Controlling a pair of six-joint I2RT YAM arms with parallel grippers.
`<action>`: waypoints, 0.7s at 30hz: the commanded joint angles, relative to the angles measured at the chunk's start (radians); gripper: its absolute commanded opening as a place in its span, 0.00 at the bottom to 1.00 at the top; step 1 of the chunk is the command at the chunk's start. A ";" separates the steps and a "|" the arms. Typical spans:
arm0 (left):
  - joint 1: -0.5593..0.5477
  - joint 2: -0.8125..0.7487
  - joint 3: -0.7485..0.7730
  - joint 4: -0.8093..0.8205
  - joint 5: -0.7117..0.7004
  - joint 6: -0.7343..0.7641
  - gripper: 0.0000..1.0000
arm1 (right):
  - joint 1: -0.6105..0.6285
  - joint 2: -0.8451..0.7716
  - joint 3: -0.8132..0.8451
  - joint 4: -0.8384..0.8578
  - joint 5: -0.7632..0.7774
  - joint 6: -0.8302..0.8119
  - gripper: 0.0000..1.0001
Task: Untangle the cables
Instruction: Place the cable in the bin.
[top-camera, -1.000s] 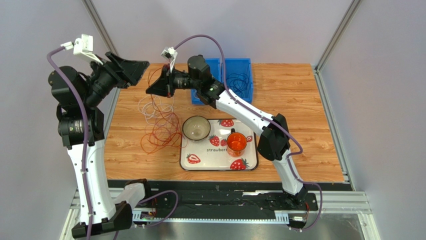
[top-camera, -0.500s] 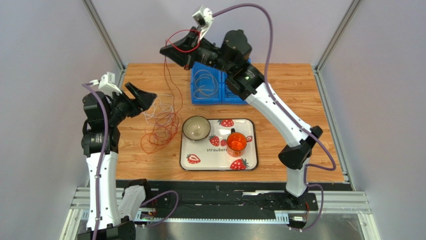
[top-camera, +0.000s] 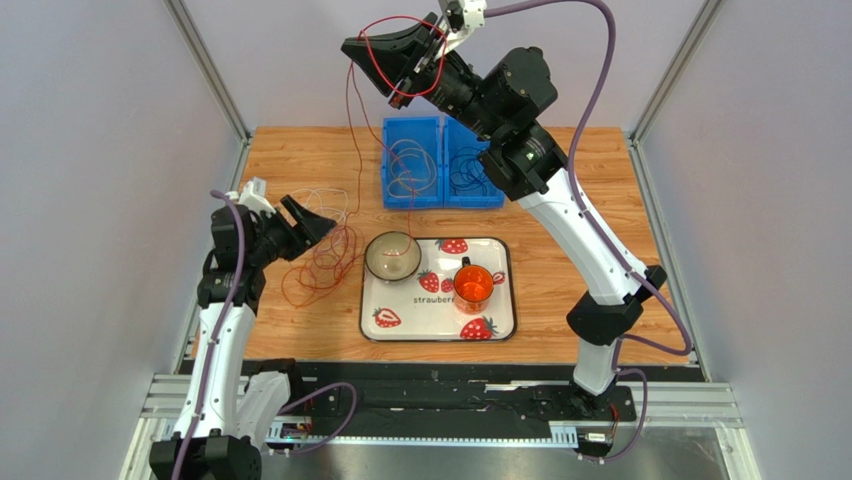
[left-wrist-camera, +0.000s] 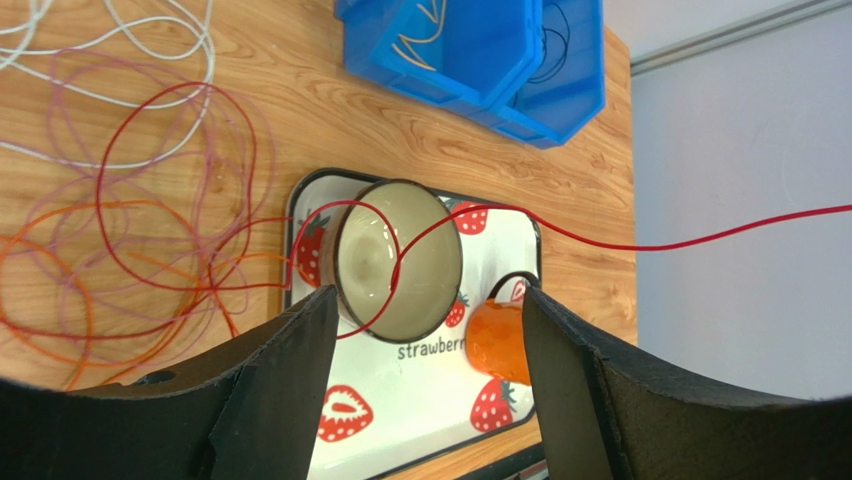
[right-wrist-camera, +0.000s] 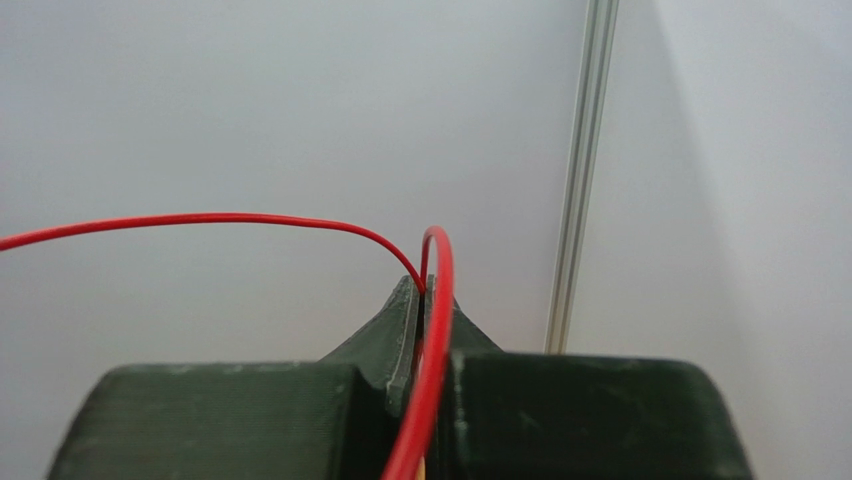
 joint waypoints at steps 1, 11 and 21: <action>-0.065 0.027 -0.026 0.132 -0.058 -0.028 0.75 | 0.002 -0.027 0.062 0.036 0.059 -0.058 0.00; -0.163 0.158 -0.103 0.207 -0.182 -0.036 0.63 | 0.002 -0.051 0.062 0.038 0.081 -0.084 0.00; -0.186 0.310 -0.124 0.254 -0.262 -0.025 0.35 | 0.002 -0.087 0.079 0.025 0.094 -0.124 0.00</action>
